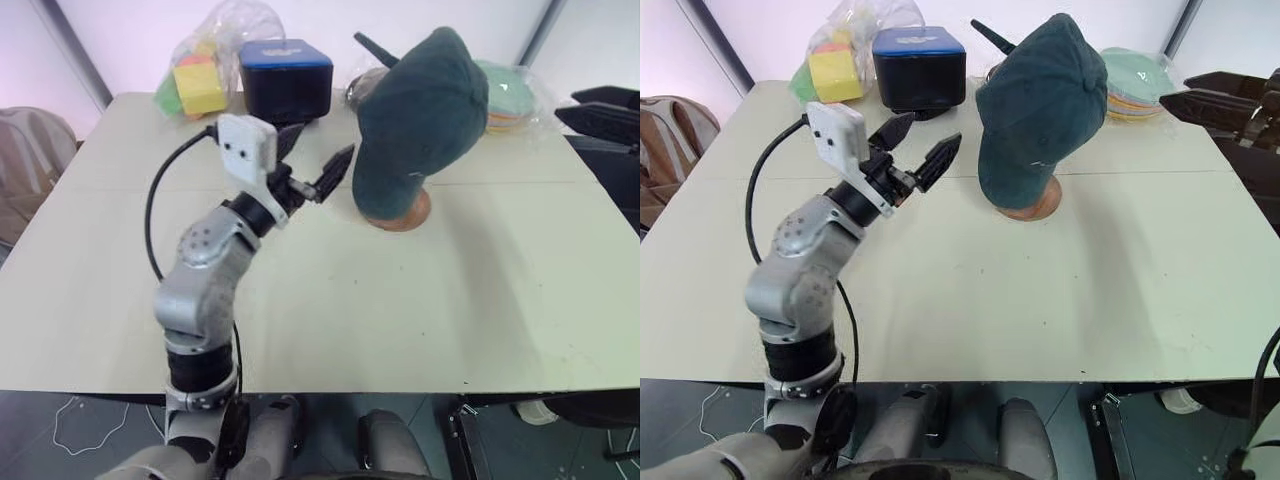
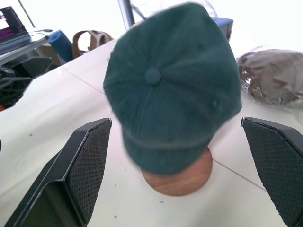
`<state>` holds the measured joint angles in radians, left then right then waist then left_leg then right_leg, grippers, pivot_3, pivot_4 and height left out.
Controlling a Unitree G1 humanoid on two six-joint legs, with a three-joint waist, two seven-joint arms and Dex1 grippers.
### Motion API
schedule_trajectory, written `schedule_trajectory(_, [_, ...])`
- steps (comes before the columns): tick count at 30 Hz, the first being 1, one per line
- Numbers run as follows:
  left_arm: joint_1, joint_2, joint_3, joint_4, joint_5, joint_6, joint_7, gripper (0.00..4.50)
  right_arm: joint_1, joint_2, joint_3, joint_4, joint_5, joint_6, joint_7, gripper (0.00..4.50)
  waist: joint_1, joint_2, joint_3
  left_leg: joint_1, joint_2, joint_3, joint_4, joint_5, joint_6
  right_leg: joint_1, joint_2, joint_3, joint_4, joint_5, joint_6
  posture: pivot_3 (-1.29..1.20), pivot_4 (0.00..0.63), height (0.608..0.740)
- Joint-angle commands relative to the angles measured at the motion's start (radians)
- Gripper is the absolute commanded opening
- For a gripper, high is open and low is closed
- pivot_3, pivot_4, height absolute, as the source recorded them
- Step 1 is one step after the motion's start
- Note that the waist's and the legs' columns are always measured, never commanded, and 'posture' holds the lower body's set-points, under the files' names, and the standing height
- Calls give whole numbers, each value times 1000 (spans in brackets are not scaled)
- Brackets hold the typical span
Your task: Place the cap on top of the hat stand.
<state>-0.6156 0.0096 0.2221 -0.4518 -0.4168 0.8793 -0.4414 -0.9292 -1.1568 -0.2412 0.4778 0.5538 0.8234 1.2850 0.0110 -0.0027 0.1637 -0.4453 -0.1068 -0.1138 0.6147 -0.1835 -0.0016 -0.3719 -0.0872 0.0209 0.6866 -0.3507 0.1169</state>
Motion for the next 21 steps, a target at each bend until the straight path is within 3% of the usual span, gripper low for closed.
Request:
schedule_trajectory(1, [-67,70,146,39,-205,153,-2,4450,49,-8,-99,-113,57,24,-31,4500,-3,0,0,0,0,0,0,0,0,0,0,0,0,0,0,0,150,740])
schedule_trajectory(11, [-77,129,238,156,-549,322,20,4450,201,42,-227,-318,155,89,-152,4500,1,0,0,0,0,0,2,0,-1,2,0,1,0,0,0,0,150,740])
schedule_trajectory(16, [-87,164,275,289,-630,307,47,4450,201,68,-233,-368,198,122,-211,4500,-2,0,0,1,0,1,2,2,-3,2,0,1,0,0,0,0,150,740])
schedule_trajectory(21, [-81,258,257,402,-617,274,7,4450,175,65,-202,-359,201,118,-229,4500,-4,0,0,1,0,1,2,2,-3,1,0,2,0,0,0,0,150,740])
